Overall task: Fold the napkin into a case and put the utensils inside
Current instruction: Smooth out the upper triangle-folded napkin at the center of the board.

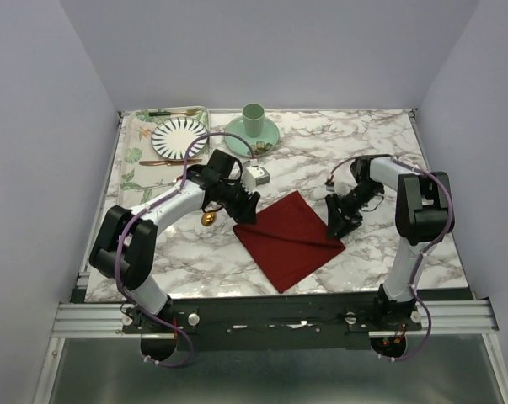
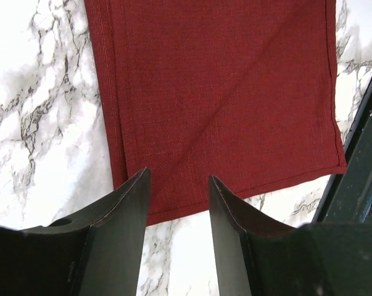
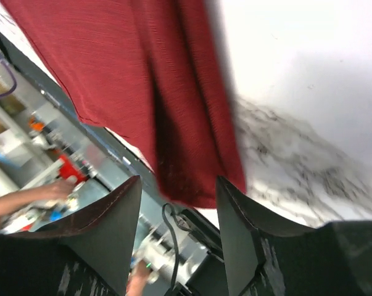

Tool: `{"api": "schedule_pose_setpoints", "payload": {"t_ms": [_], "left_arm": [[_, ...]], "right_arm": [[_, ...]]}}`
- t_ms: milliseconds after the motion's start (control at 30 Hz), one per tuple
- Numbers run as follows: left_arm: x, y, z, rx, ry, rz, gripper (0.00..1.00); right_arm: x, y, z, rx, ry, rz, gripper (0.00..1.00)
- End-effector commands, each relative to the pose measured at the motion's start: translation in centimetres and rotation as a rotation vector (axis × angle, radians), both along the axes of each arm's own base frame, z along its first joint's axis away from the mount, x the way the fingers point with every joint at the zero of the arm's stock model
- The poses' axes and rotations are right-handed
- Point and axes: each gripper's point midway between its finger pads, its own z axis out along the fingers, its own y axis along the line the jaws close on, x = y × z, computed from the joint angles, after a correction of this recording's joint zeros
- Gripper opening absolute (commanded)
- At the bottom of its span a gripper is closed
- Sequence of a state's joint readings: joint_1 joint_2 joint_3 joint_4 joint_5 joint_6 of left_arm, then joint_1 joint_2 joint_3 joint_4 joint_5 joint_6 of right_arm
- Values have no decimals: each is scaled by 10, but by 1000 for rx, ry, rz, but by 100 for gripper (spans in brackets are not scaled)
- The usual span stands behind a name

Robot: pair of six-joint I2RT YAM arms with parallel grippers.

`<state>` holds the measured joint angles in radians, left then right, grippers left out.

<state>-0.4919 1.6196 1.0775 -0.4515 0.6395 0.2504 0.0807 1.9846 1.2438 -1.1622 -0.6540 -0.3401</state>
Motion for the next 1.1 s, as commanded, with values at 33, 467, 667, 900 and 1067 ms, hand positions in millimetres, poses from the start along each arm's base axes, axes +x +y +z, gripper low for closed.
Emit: {"api": "schedule_pose_setpoints", "payload": {"t_ms": [33,467,667,900,1067], "left_arm": [[9,-9,18,-54,-37,-20,52],[17,-8,20,-55,-31,30,52],[20,-8,22,-58,-25,43,52],[23,-9,22,-65,-26,52,52],[23,-9,20,-66,-20,53,52]], "right_arm": [[50,-1,45,-31,-257,-2,58],[134,63,63,1,-415,22,41],[142,86,39,-50,-411,86,40],[144,93,14,-90,-384,119,40],[143,95,4,-91,-360,125,40]]}}
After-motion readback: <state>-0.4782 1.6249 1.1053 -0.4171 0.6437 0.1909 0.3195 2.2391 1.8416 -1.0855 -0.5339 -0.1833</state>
